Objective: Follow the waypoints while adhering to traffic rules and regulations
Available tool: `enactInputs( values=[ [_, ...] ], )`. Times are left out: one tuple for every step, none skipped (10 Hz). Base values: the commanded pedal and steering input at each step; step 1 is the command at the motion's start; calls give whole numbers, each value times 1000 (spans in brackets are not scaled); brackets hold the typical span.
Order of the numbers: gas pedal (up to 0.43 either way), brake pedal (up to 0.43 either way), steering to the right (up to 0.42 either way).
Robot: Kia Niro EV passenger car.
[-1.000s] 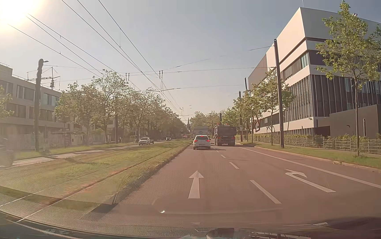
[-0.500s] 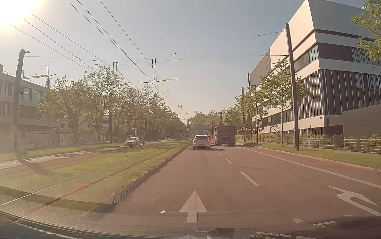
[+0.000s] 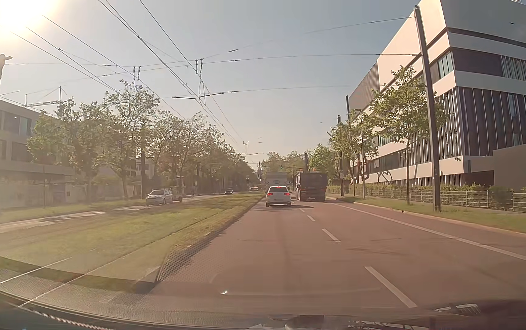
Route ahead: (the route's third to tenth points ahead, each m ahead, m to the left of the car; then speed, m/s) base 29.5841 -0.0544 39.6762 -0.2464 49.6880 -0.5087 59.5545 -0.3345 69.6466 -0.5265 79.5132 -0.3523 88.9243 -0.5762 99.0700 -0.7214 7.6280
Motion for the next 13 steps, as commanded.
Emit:
enactInputs(
  values=[
    [0, 0, 0],
    [0, 0, 0],
    [0, 0, 0],
    [0, 0, 0],
    [0, 0, 0],
    [0, 0, 0],
    [0, 0, 0],
    [0, 0, 0],
    [0, 0, 0],
    [0, 0, 0],
    [0, 0, 1],
    [0, 0, 0],
    [0, 0, 0]
  ],
)
